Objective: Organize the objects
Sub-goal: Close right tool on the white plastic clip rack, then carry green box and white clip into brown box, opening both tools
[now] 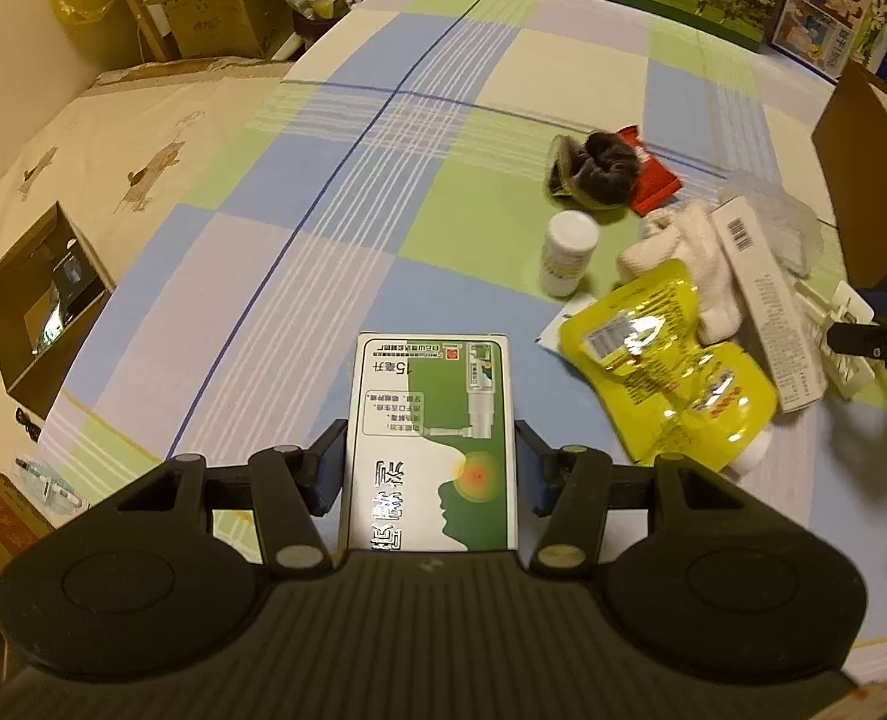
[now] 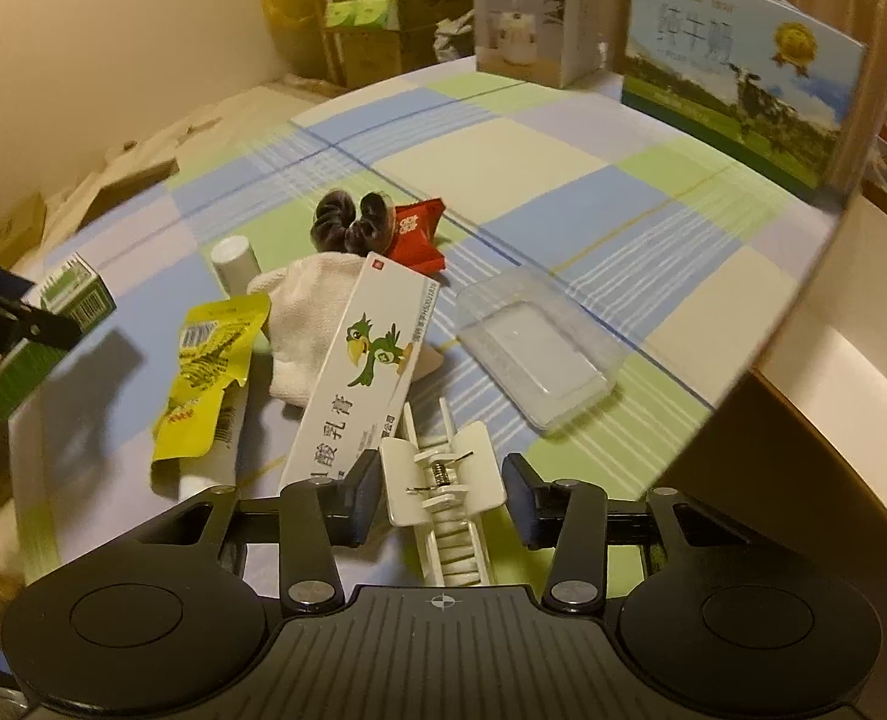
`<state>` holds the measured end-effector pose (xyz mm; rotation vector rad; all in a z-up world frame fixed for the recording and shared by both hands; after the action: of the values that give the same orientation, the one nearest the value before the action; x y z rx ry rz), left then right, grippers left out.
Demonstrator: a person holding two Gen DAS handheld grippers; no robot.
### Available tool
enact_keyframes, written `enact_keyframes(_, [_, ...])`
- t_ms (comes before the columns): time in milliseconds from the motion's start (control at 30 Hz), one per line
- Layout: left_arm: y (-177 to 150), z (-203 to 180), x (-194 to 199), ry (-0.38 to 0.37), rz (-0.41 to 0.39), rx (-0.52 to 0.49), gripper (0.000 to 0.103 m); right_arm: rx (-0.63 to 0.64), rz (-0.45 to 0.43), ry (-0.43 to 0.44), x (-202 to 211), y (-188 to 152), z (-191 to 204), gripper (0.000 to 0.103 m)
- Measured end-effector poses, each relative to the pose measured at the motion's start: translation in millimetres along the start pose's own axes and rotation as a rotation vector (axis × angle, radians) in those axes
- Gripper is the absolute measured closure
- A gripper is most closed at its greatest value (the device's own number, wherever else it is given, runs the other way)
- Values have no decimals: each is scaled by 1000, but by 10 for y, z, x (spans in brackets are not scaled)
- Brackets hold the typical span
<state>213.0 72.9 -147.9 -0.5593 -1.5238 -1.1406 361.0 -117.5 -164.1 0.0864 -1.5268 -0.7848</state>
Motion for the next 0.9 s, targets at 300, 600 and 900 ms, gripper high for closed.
enact_keyframes(300, [164,-497,252,-56,-39,-101,52,-178,-75,-24,666,-169,-139,62])
enact_keyframes(600, [521,-1463,588,-176,-121,-299,52,-365,-190,-106,1534,-387,-517,62])
enact_keyframes(900, [892,-2630,814,-315,-190,-462,52,-504,-301,-246,2246,-489,-1140,62])
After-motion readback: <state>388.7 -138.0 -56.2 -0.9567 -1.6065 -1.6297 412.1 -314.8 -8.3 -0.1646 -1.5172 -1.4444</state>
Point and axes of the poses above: each gripper's, at about its wrist camera, not at the fingertips, and x roughly against the way its jaws point, z to its left, y to its top, the point moved 8 cm from there along -x, roughly the way its jaws point, and after that the axes turned 6 degrees about z, right-handed, at the moved point
